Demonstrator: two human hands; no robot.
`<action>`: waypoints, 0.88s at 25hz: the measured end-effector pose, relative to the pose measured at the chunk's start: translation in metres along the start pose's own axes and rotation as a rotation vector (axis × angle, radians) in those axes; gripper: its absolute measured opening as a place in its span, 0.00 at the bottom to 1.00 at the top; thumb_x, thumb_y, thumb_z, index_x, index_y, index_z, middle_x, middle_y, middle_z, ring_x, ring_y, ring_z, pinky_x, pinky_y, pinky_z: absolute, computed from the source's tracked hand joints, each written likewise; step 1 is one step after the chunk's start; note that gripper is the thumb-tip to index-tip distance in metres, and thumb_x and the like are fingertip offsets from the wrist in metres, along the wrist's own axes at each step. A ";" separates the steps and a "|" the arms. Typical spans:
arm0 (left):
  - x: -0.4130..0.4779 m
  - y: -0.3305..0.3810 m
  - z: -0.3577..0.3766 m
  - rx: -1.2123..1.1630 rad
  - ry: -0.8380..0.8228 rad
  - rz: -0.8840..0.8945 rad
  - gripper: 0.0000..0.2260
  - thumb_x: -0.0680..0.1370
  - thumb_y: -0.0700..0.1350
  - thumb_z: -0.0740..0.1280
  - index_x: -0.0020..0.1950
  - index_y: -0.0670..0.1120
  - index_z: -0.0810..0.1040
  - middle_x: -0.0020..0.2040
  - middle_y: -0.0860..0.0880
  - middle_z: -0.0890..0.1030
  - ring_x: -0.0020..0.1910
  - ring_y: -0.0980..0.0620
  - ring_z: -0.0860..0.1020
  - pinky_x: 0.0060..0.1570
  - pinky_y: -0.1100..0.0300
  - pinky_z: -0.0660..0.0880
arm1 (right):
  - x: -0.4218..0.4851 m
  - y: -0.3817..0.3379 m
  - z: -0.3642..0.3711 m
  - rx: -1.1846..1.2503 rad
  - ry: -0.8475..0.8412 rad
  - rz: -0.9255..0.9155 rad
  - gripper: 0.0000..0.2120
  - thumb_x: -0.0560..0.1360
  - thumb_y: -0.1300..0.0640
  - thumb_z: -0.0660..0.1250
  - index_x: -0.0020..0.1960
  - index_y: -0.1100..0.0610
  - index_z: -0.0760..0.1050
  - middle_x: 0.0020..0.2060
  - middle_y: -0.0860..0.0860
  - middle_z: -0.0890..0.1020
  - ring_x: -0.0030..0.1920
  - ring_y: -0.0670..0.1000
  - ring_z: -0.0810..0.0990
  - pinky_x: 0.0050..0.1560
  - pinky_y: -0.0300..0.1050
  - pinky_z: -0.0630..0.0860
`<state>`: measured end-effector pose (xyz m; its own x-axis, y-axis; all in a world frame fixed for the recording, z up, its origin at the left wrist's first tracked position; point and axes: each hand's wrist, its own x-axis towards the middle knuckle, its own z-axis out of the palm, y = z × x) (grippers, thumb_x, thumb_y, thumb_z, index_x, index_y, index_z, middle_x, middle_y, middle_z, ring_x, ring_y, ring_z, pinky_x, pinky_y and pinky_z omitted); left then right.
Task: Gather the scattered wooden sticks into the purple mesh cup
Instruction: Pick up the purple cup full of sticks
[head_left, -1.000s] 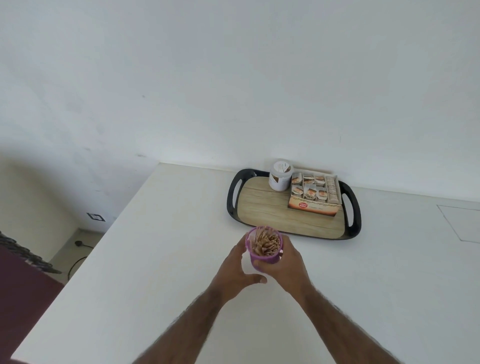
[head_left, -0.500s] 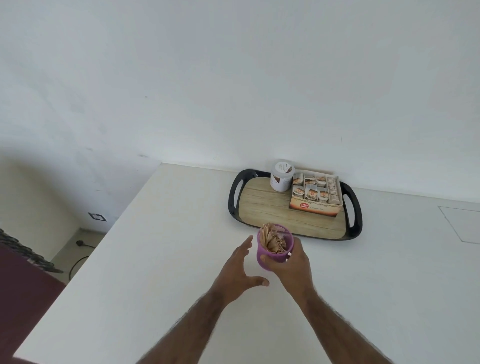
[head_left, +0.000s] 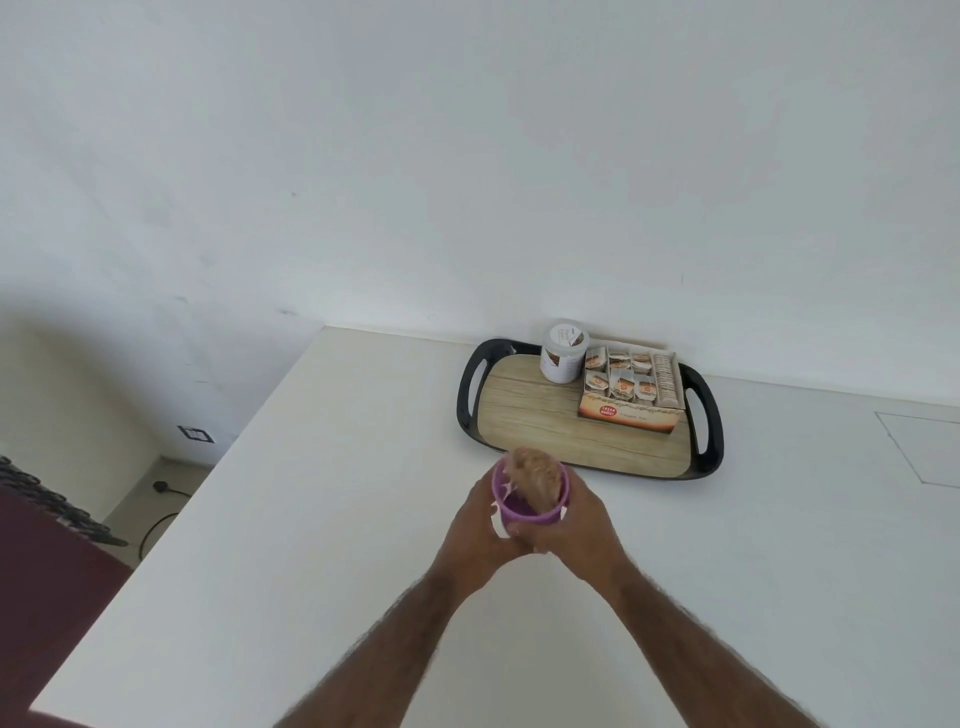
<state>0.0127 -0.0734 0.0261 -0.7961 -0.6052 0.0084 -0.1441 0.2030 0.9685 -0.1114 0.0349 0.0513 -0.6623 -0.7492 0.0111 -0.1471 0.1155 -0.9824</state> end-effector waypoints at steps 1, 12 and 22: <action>0.001 0.002 0.002 -0.003 0.009 0.019 0.39 0.63 0.51 0.85 0.70 0.65 0.71 0.64 0.63 0.80 0.63 0.59 0.79 0.53 0.68 0.78 | -0.003 0.003 0.004 -0.003 0.000 -0.002 0.39 0.55 0.50 0.87 0.63 0.41 0.76 0.56 0.40 0.84 0.57 0.43 0.83 0.50 0.40 0.82; 0.005 0.007 -0.008 -0.022 -0.016 0.049 0.40 0.66 0.55 0.84 0.74 0.65 0.69 0.67 0.60 0.79 0.66 0.56 0.77 0.56 0.64 0.79 | -0.001 -0.001 -0.005 -0.042 -0.084 0.087 0.39 0.57 0.50 0.86 0.64 0.44 0.74 0.55 0.41 0.84 0.57 0.44 0.82 0.52 0.41 0.81; 0.016 0.007 -0.014 0.057 0.050 0.058 0.36 0.64 0.52 0.84 0.66 0.73 0.71 0.63 0.67 0.78 0.63 0.62 0.76 0.51 0.69 0.78 | 0.012 0.005 0.004 -0.026 -0.057 0.070 0.38 0.60 0.57 0.86 0.64 0.43 0.73 0.56 0.40 0.83 0.57 0.40 0.80 0.47 0.36 0.80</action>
<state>0.0073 -0.0930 0.0364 -0.7738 -0.6285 0.0784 -0.1328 0.2821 0.9502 -0.1175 0.0239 0.0462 -0.6292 -0.7742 -0.0686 -0.1215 0.1852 -0.9752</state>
